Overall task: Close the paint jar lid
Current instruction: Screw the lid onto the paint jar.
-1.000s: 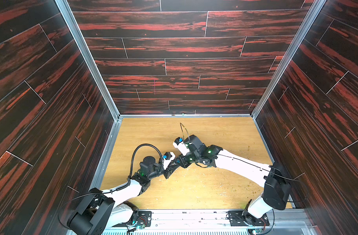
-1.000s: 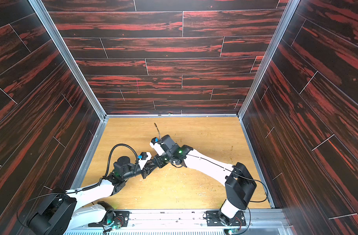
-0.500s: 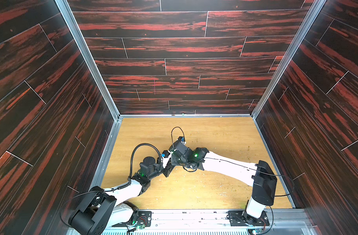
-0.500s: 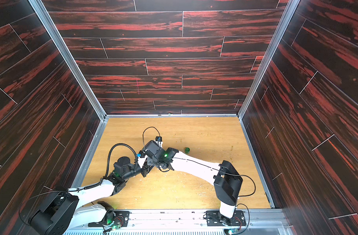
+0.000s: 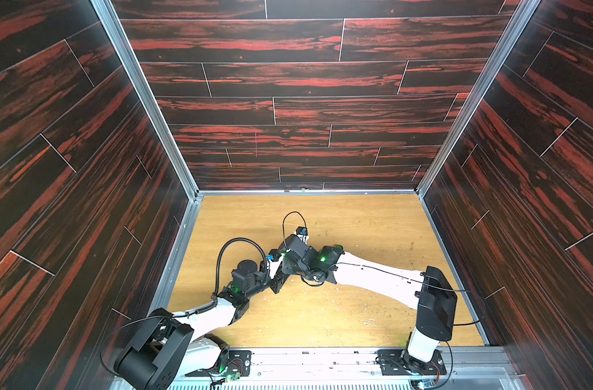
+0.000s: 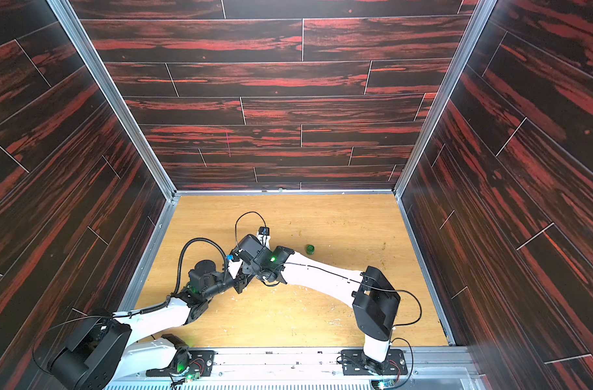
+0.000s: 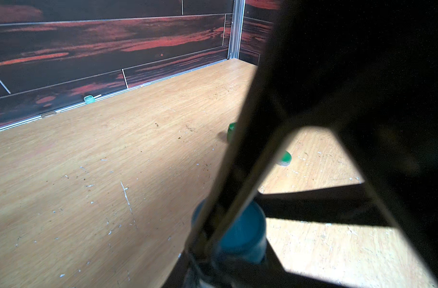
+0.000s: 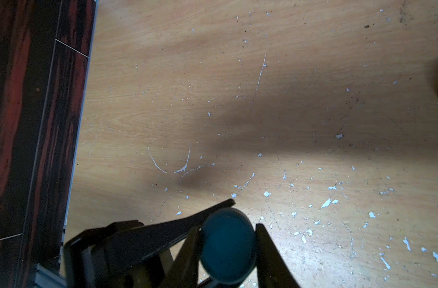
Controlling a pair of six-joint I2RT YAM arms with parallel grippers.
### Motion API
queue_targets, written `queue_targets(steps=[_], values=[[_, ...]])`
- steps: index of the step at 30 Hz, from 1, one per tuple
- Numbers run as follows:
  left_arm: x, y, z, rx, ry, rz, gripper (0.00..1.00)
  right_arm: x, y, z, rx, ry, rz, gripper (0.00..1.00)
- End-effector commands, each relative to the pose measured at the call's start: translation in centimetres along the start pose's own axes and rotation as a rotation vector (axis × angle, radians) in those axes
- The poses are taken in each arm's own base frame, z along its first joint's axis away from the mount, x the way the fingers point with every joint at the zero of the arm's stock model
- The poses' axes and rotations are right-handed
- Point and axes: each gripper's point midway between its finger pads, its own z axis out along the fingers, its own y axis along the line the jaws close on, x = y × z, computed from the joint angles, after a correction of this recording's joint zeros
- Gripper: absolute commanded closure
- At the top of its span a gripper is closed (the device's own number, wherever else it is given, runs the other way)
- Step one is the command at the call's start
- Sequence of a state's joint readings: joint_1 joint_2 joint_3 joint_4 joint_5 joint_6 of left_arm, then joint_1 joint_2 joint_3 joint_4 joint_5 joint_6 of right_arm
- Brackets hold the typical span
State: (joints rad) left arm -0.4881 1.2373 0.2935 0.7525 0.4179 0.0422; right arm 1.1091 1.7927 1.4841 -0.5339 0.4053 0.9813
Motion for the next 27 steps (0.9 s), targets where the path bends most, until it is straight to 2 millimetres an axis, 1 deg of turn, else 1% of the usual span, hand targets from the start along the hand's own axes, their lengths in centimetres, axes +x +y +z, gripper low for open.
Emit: queue_targets(steps=[1,3,5,6,10,12,15,18,21,23,24,27], values=[[-4.7,-0.9,-0.2,0.026,-0.163,0.105,1.0,2.1,3.1,-1.3,-0.11,0.064,-0.055,0.74],[-4.4,-0.9,-0.2,0.03,-0.152,0.104,1.0,1.5,3.0,-2.0,-0.114,0.043,-0.083,0.58],[-4.3,-0.9,-0.2,0.03,-0.148,0.105,1.0,0.8,3.0,-2.9,-0.122,0.014,-0.134,0.44],[-4.1,-1.0,-0.2,0.03,-0.143,0.104,1.0,0.4,2.9,-3.4,-0.118,-0.001,-0.158,0.39],[-3.6,-1.2,-0.3,0.039,-0.127,0.106,1.0,-1.2,1.7,-5.1,-0.081,-0.077,-0.272,0.3],[-3.2,-1.5,-0.3,0.062,-0.112,0.105,1.0,-2.0,0.9,-6.2,-0.057,-0.121,-0.339,0.18],[-2.8,-2.1,-0.3,0.098,-0.102,0.1,1.0,-3.0,-0.1,-7.7,-0.033,-0.18,-0.454,0.08],[-2.3,-2.8,-0.2,0.144,-0.086,0.093,1.0,-3.6,-0.7,-8.9,-0.054,-0.221,-0.557,0.07],[-2.2,-3.8,-0.5,0.2,-0.097,0.094,1.0,-3.5,-1.0,-9.7,-0.16,-0.189,-0.614,0.07],[-2.3,-4.5,-0.8,0.237,-0.112,0.096,1.0,-2.8,-0.7,-10.3,-0.307,-0.141,-0.664,0.08],[-2.4,-4.8,-0.8,0.255,-0.112,0.096,1.0,-2.4,-0.5,-10.8,-0.378,-0.125,-0.689,0.1],[-2.4,-5.6,-1.1,0.305,-0.105,0.093,1.0,-1.0,-0.3,-12.5,-0.595,-0.088,-0.781,0.11]])
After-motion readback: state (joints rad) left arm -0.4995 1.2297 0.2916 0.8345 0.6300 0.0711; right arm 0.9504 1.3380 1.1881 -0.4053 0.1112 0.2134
